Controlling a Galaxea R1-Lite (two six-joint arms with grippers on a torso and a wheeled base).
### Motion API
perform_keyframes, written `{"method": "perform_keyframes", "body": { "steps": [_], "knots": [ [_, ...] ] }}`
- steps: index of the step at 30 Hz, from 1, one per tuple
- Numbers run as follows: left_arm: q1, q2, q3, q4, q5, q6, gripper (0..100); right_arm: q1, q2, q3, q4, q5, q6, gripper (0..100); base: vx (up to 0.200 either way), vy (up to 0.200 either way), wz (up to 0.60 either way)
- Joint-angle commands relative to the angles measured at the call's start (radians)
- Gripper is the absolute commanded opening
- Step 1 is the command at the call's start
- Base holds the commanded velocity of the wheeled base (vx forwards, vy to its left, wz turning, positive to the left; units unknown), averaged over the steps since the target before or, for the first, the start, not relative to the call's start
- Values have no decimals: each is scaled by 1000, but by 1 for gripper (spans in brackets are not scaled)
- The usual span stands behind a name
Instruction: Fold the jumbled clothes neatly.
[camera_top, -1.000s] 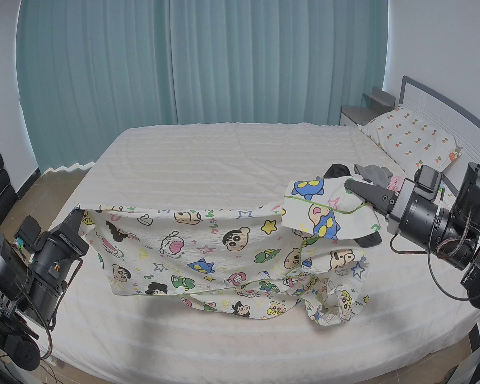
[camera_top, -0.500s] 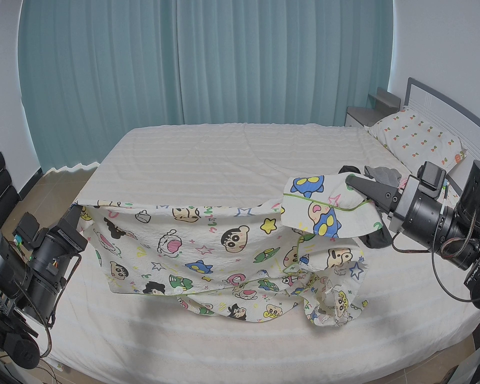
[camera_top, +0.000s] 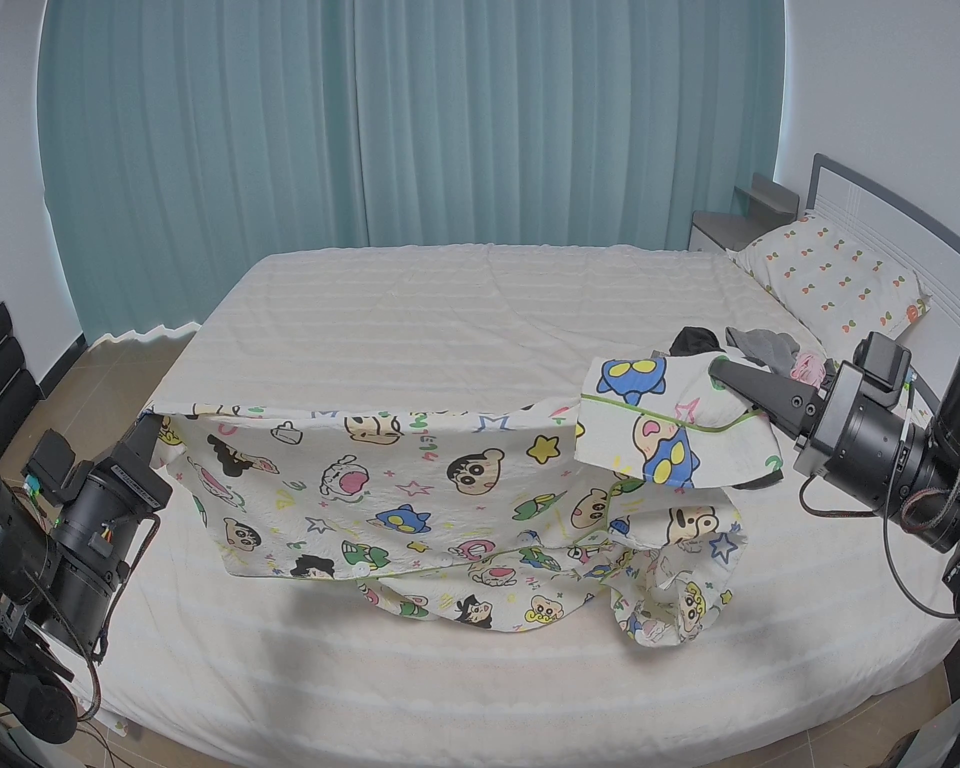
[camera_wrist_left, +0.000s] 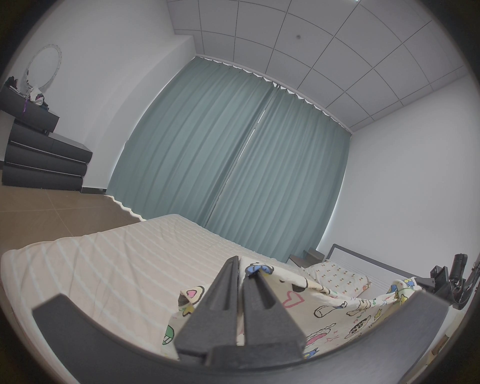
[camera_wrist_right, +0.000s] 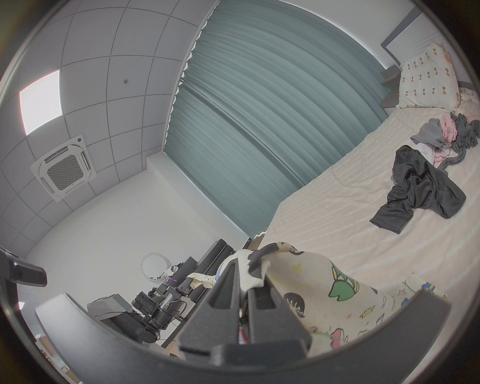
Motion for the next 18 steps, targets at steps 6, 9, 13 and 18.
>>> {"method": "perform_keyframes", "body": {
  "steps": [6,9,13,18],
  "knots": [
    [0,-30,11,0,0,-2,0,9,-85,32,3,1,0,0,-200,0,0],
    [0,-52,20,0,0,0,0,43,-146,45,8,-2,-2,0,-200,0,0],
    [0,-87,25,0,0,0,0,68,-211,62,23,-1,-3,0,-150,0,0],
    [-2,-119,38,1,0,0,0,88,-272,70,71,7,-3,0,0,0,0]
  ]
}}
